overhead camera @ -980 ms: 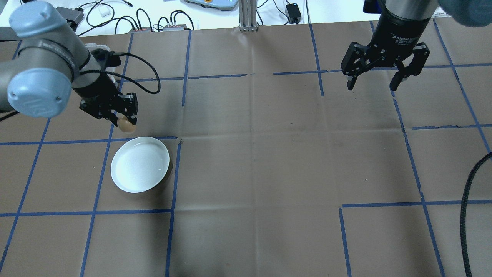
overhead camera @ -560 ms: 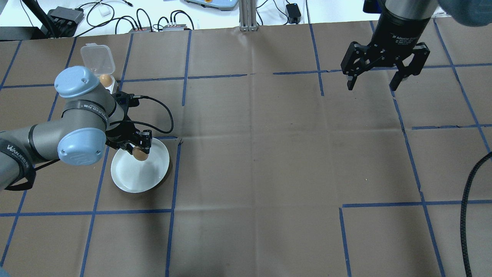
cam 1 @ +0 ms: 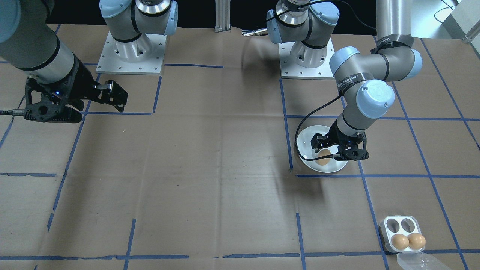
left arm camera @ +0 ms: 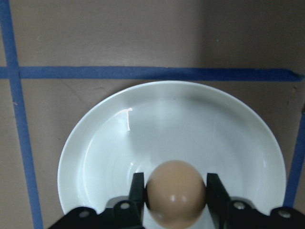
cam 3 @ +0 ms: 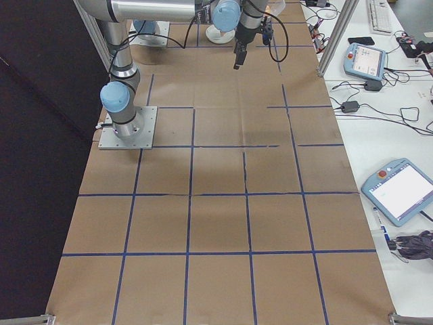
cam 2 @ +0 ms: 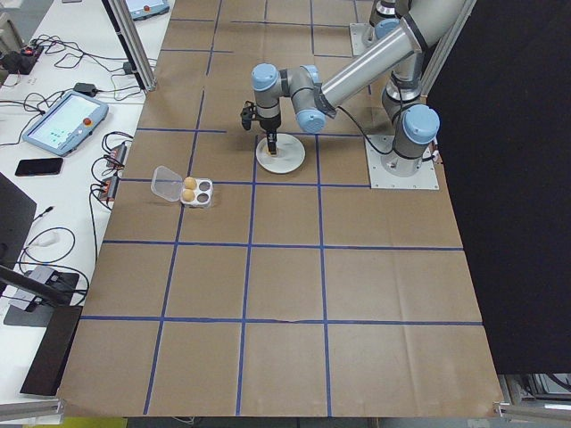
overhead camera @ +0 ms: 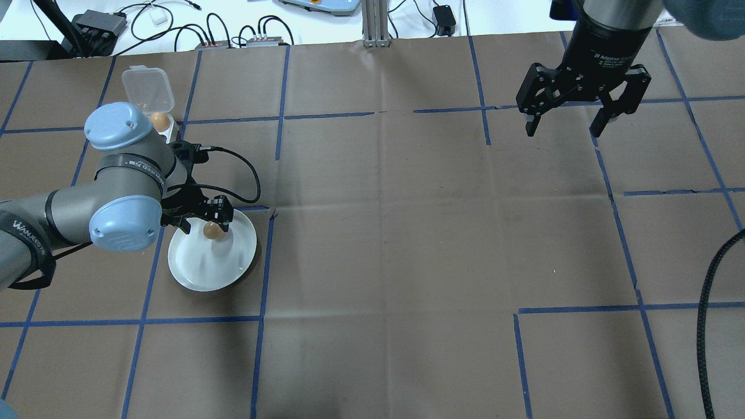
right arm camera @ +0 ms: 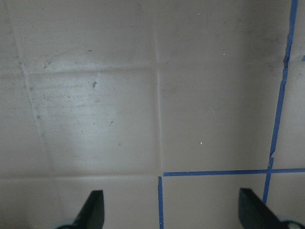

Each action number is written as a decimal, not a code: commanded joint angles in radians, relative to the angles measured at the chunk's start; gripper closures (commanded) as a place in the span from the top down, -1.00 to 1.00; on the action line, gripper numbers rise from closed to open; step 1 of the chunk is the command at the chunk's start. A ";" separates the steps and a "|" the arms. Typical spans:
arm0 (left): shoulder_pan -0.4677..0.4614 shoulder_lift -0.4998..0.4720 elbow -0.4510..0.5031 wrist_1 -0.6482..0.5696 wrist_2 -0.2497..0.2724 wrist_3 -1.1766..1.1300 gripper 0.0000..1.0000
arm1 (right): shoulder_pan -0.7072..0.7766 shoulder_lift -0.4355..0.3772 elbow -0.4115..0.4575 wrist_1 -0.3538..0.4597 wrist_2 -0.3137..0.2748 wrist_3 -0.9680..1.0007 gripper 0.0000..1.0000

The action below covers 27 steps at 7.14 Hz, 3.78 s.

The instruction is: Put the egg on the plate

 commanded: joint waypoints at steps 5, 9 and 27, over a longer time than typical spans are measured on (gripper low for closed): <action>0.006 0.080 0.338 -0.331 -0.005 0.019 0.98 | 0.000 0.000 0.000 0.000 0.000 0.000 1.00; 0.107 -0.143 0.590 -0.338 -0.032 0.175 0.98 | 0.000 0.000 0.000 0.000 0.000 0.000 1.00; 0.194 -0.617 0.991 -0.348 -0.022 1.340 0.99 | 0.000 0.000 0.000 -0.002 0.000 0.000 1.00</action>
